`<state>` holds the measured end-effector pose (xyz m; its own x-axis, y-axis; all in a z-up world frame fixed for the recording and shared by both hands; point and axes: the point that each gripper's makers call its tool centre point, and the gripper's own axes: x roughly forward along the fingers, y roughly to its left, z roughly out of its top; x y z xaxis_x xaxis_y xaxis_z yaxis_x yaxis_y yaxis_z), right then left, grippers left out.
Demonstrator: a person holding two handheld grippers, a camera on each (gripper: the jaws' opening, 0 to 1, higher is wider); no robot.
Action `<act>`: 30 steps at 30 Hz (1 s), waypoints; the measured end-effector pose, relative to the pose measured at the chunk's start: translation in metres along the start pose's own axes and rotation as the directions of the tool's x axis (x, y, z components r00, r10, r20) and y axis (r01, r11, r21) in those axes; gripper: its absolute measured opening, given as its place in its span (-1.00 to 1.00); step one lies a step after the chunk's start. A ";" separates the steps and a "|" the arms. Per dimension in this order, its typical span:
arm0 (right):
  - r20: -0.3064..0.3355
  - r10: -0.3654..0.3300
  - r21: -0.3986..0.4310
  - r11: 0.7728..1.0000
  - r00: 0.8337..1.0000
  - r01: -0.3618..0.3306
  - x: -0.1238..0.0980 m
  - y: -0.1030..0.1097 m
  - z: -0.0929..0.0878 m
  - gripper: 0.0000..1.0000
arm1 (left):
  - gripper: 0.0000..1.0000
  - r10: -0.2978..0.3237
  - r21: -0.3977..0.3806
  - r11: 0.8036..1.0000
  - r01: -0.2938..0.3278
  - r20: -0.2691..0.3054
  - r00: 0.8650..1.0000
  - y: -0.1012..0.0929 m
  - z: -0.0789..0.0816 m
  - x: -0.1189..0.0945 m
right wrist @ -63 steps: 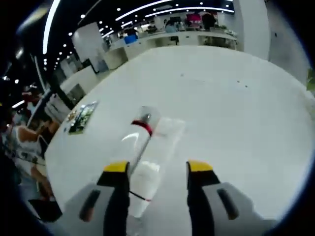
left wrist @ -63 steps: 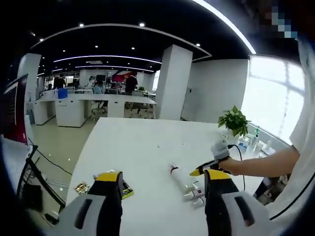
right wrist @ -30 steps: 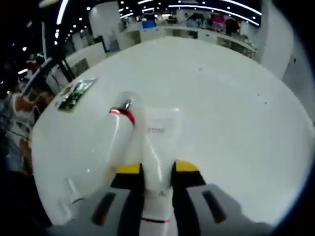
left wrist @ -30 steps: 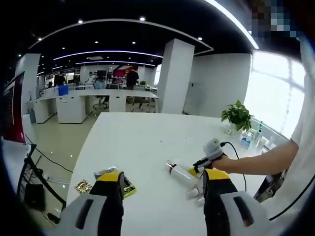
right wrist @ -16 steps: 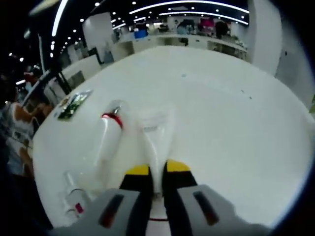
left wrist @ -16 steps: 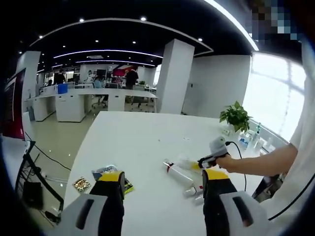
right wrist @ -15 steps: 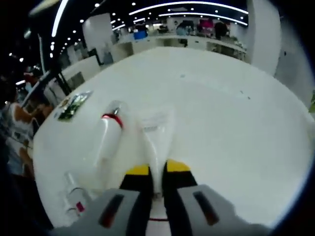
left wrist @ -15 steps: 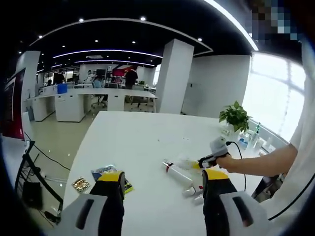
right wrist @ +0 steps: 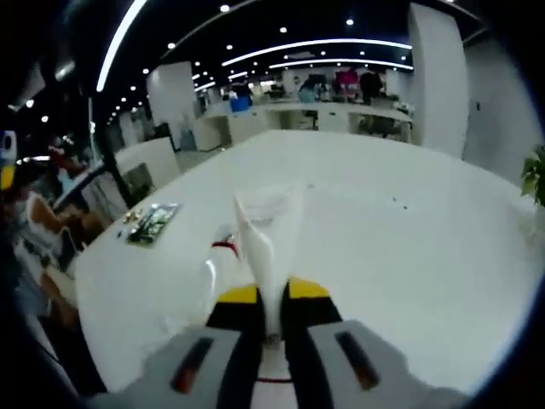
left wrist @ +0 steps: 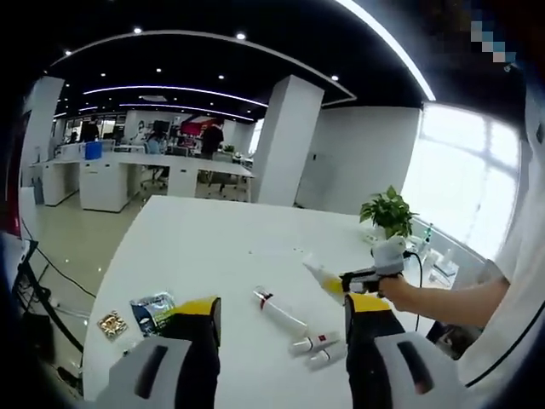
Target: Arrange the skincare products in the storage area until every visible bottle or jar stands upright without overlapping.
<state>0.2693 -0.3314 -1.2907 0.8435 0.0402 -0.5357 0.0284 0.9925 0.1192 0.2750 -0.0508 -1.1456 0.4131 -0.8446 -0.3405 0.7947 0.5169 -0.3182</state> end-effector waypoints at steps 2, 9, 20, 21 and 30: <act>0.009 0.015 -0.018 1.000 1.000 -0.015 -0.005 0.009 0.002 -0.89 | 0.18 -0.004 -0.004 1.000 0.004 0.006 1.000 -0.002 0.001 0.001; 0.050 0.072 -0.033 0.997 0.996 -0.071 -0.021 0.040 0.012 -0.89 | 0.09 -0.041 0.028 0.999 0.040 0.036 0.999 -0.015 0.009 0.004; 0.136 0.172 -0.085 0.983 0.976 -0.162 -0.041 0.098 0.047 -0.89 | 0.08 -0.103 0.036 0.994 0.101 0.069 0.992 -0.031 0.014 0.011; 0.144 0.186 -0.091 0.980 0.972 -0.174 -0.044 0.105 0.050 -0.88 | 0.08 -0.110 0.033 0.994 0.108 0.073 0.991 -0.033 0.015 0.012; 0.194 0.228 -0.121 0.971 0.954 -0.207 -0.066 0.139 0.072 -0.88 | 0.08 -0.189 0.010 0.982 0.189 0.073 0.979 -0.048 0.013 0.031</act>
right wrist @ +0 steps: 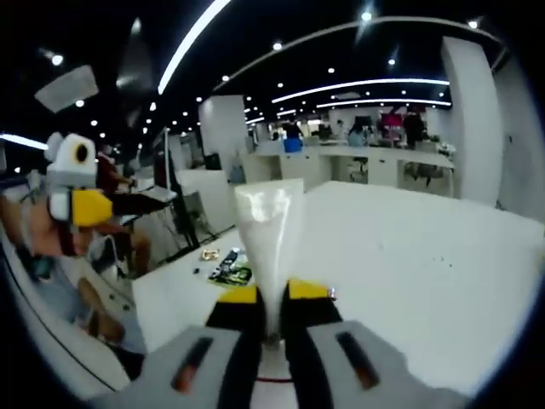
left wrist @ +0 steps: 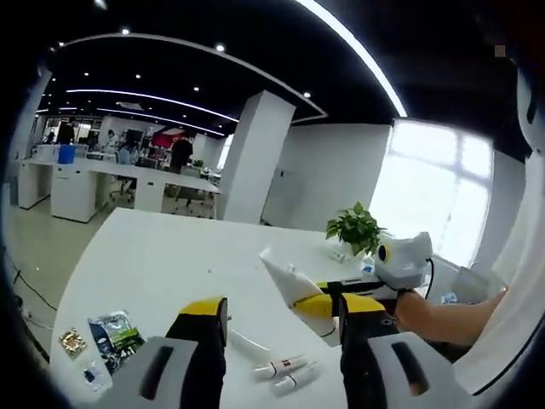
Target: Arrange the skincare products in the storage area until every visible bottle or jar stands upright without overlapping.
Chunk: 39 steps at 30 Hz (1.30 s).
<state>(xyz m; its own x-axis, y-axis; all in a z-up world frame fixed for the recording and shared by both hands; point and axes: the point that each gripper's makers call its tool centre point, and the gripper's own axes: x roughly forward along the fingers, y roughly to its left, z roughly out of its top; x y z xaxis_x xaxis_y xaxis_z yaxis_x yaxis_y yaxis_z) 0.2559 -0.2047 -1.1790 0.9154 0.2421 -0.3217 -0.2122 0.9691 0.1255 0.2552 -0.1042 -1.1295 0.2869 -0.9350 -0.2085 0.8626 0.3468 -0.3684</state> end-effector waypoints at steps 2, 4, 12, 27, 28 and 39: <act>0.009 0.006 -0.004 1.000 1.000 -0.006 -0.001 0.007 0.004 -0.88 | 0.08 -0.015 -0.011 1.000 0.015 0.005 1.000 -0.002 0.000 0.002; 0.017 0.020 -0.006 1.000 1.000 -0.020 -0.001 0.015 0.007 -0.88 | 0.08 -0.022 -0.015 1.000 0.022 0.004 1.000 -0.003 -0.001 0.002; -0.005 0.094 -0.005 0.996 0.996 -0.094 0.008 0.039 0.016 -0.88 | 0.12 -0.011 -0.106 0.994 0.016 0.048 0.999 0.003 0.002 -0.011; -0.029 0.183 -0.003 0.983 0.983 -0.183 0.037 0.061 0.042 -0.87 | 0.20 0.018 -0.210 0.978 0.009 0.128 0.992 0.030 0.026 -0.026; -0.033 0.186 -0.005 0.982 0.982 -0.187 0.041 0.062 0.046 -0.87 | 0.22 0.014 -0.217 0.976 0.017 0.144 0.989 0.034 0.032 -0.028; -0.052 0.135 -0.044 0.990 0.989 -0.138 0.052 0.071 0.060 -0.87 | 0.34 -0.100 -0.272 0.950 0.153 0.199 0.975 0.042 0.046 -0.019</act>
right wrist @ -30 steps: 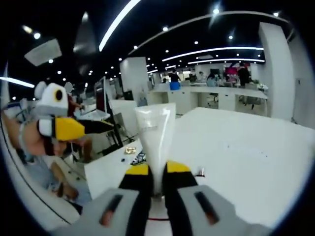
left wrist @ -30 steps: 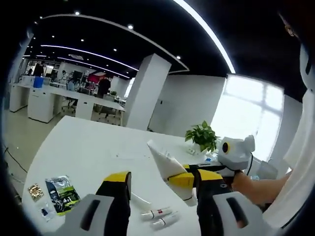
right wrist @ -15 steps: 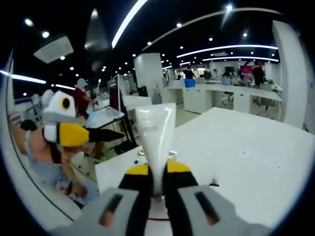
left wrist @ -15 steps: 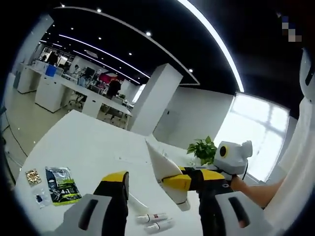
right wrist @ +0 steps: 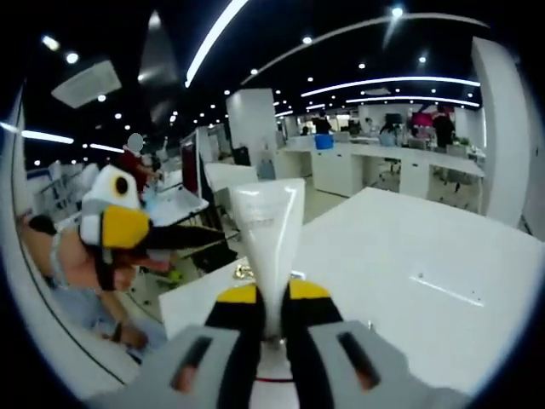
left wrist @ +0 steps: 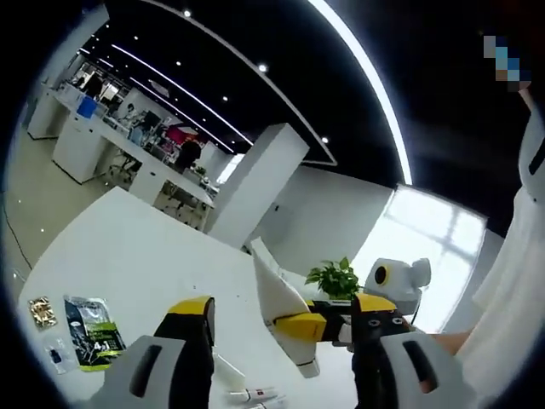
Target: Arrange the skincare products in the storage area until every visible bottle or jar stands upright without overlapping.
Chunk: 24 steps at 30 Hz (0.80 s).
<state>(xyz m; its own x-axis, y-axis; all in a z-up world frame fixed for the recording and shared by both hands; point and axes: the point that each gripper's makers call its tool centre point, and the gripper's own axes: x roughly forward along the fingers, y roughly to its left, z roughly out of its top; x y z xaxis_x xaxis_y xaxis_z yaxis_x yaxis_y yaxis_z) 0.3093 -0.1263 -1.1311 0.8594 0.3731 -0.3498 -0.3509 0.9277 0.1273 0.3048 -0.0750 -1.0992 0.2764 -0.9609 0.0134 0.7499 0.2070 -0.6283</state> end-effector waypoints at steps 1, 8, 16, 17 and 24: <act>0.000 -0.003 -0.011 1.000 1.000 0.003 0.002 0.002 0.000 -0.87 | 0.35 -0.033 -0.008 0.999 0.033 0.011 0.999 -0.001 0.002 0.001; -0.039 -0.023 -0.077 0.997 0.999 0.020 0.009 0.013 -0.004 -0.86 | 0.35 -0.104 -0.096 0.990 0.108 0.048 0.993 0.001 0.003 0.004; -0.050 -0.017 -0.127 0.992 0.999 0.010 0.016 0.024 -0.004 -0.86 | 0.26 -0.135 -0.146 0.980 0.138 0.031 0.990 0.004 -0.005 0.019; -0.053 -0.015 -0.135 0.991 0.999 0.008 0.016 0.025 -0.004 -0.86 | 0.22 -0.134 -0.151 0.979 0.136 0.028 0.991 0.005 -0.005 0.020; -0.057 0.019 -0.166 0.986 0.998 -0.028 0.013 0.028 -0.009 -0.86 | -0.21 -0.129 -0.181 0.975 0.129 0.017 0.992 0.009 -0.011 0.034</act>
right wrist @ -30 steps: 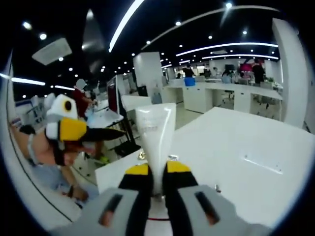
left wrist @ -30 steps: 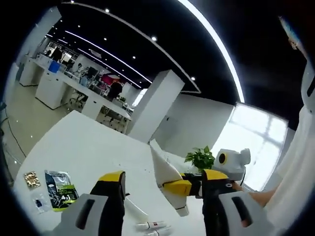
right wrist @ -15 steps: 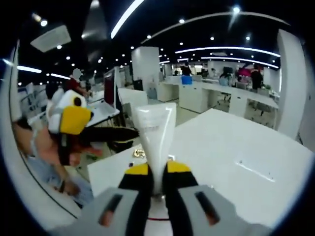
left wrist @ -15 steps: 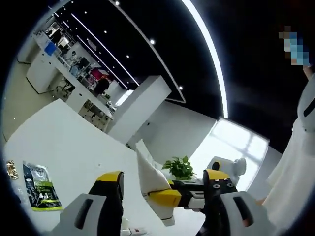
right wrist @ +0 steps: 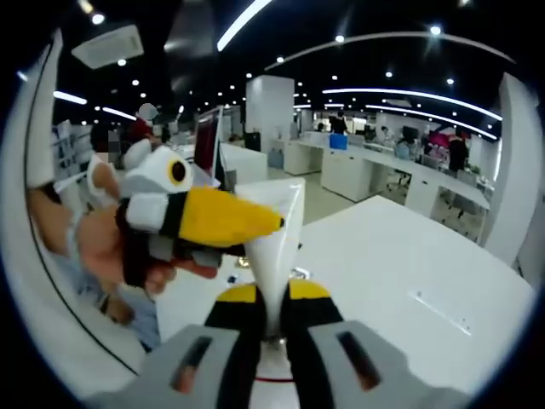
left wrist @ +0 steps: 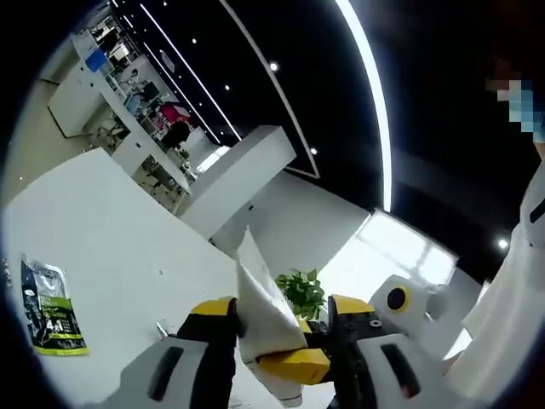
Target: Arrange the skincare products in the storage area until every visible bottle or jar stands upright without overlapping.
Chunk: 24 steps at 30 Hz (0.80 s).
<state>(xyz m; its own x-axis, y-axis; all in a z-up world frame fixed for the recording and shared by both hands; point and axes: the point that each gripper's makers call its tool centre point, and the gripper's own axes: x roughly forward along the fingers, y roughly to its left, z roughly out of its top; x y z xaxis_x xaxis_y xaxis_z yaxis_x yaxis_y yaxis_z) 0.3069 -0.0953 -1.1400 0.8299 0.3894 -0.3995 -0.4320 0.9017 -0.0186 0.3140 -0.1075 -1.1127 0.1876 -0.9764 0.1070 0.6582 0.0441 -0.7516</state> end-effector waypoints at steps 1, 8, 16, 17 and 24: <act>0.003 0.001 0.000 1.000 1.000 -0.001 -0.001 0.000 0.000 -0.86 | -0.27 0.007 -0.006 1.000 -0.007 -0.001 1.000 0.001 -0.001 0.001; 0.009 -0.008 0.013 1.000 1.000 0.008 -0.001 0.001 -0.001 -0.85 | -0.45 0.033 0.022 0.999 -0.033 -0.018 0.999 0.006 -0.003 0.003; 0.021 0.001 0.025 1.000 1.000 -0.001 0.009 0.009 -0.005 -0.80 | -0.57 0.064 0.122 0.991 -0.059 -0.034 0.997 0.011 -0.003 -0.005; 0.016 0.000 0.030 1.000 1.000 -0.001 0.010 0.009 -0.006 -0.79 | -0.59 0.071 0.119 0.991 -0.066 -0.036 0.997 0.011 -0.003 -0.006; -0.001 0.020 0.067 0.998 1.000 -0.020 0.013 0.018 -0.015 -0.71 | -0.70 0.094 0.157 0.984 -0.083 -0.062 0.994 0.014 -0.009 -0.016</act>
<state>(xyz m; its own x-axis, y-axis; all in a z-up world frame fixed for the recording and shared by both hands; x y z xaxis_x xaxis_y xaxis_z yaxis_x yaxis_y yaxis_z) 0.3046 -0.0765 -1.1596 0.8208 0.4073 -0.4006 -0.4239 0.9043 0.0508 0.3136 -0.0936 -1.1305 0.2027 -0.9792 -0.0049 0.7464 0.1577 -0.6465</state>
